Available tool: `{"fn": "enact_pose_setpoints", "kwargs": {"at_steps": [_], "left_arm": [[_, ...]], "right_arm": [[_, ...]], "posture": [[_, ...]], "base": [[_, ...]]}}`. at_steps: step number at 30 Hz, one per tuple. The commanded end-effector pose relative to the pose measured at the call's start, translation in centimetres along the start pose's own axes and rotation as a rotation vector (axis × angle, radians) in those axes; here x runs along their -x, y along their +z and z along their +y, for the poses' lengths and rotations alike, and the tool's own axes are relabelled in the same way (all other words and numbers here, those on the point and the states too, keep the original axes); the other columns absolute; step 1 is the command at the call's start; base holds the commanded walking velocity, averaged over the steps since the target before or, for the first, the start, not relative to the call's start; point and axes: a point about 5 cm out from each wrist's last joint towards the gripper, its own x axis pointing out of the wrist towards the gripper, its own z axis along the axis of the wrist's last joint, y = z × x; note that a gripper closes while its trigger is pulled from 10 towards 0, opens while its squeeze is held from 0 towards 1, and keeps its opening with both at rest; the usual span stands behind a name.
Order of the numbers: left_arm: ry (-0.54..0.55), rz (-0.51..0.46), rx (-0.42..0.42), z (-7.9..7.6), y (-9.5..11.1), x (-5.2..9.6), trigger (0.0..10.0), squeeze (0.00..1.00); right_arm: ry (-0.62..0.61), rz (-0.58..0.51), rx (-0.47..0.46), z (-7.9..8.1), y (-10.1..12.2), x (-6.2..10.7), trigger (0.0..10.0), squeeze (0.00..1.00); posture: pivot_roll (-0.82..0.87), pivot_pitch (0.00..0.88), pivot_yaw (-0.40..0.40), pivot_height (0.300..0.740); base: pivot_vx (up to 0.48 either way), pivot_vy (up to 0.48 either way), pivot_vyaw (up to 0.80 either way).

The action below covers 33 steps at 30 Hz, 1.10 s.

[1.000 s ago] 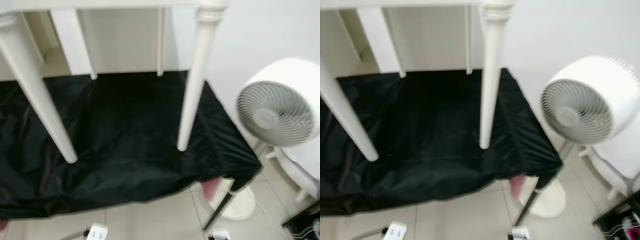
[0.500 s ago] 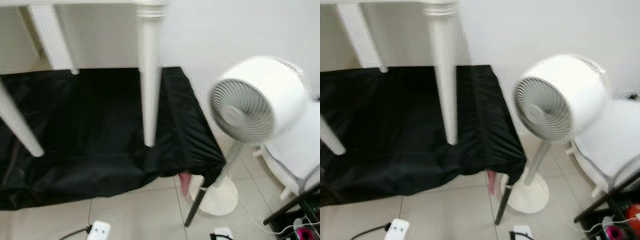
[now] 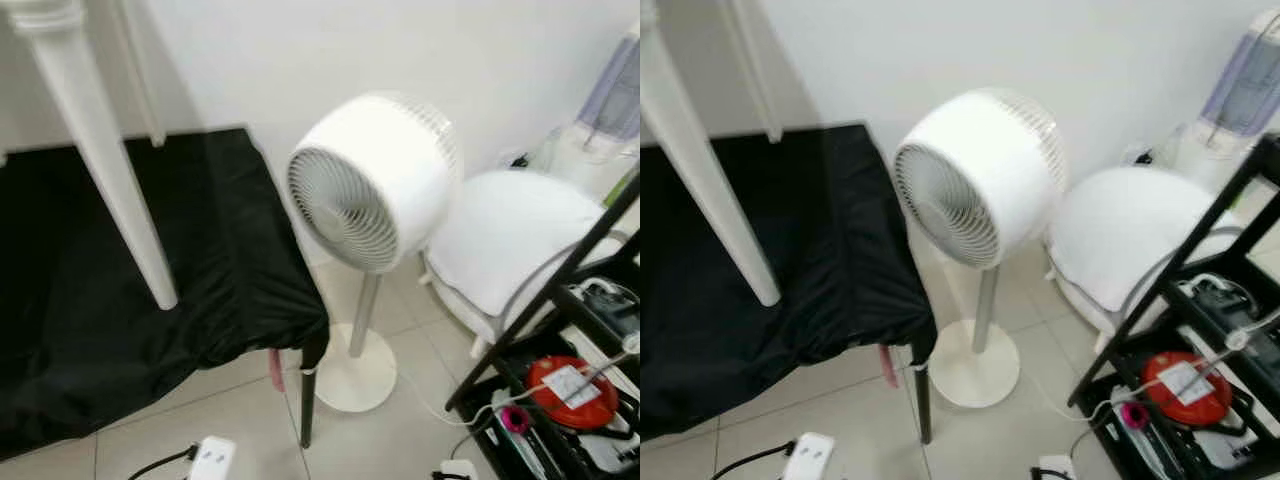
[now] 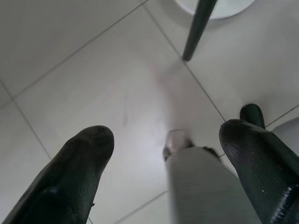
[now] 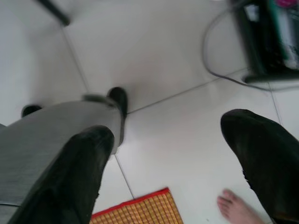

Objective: Building children table

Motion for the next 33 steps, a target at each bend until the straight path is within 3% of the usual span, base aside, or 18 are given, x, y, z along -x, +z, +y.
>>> {"fn": "enact_pose_setpoints", "kwargs": {"at_steps": [1,13,24,33], "left_arm": [[0.031,0.040,0.000,0.9,-1.2,0.3,10.0,0.00],[0.032,0.034,-0.003,1.0,-1.0,0.3,10.0,0.00],[0.018,0.025,-0.026,0.9,-0.3,0.0,10.0,0.00],[-0.058,-0.001,-0.050,0.0,0.3,-0.1,10.0,0.00]], "right_arm": [[0.021,0.033,-0.014,0.7,-0.7,0.1,10.0,0.00],[0.018,0.042,-0.023,0.7,-1.1,0.2,10.0,0.00],[0.022,0.030,-0.014,0.5,-0.6,0.1,10.0,0.00],[0.064,0.019,-0.001,1.7,-0.2,-0.1,10.0,0.00]], "posture": [[0.01,0.022,0.031,0.740],[0.01,0.026,0.035,0.740],[0.00,0.030,0.033,0.740],[-0.01,0.046,0.056,0.740]], "base": [[0.000,0.000,-0.75],[0.000,0.000,-0.69],[0.000,0.000,0.00],[0.000,0.000,0.00]]}}
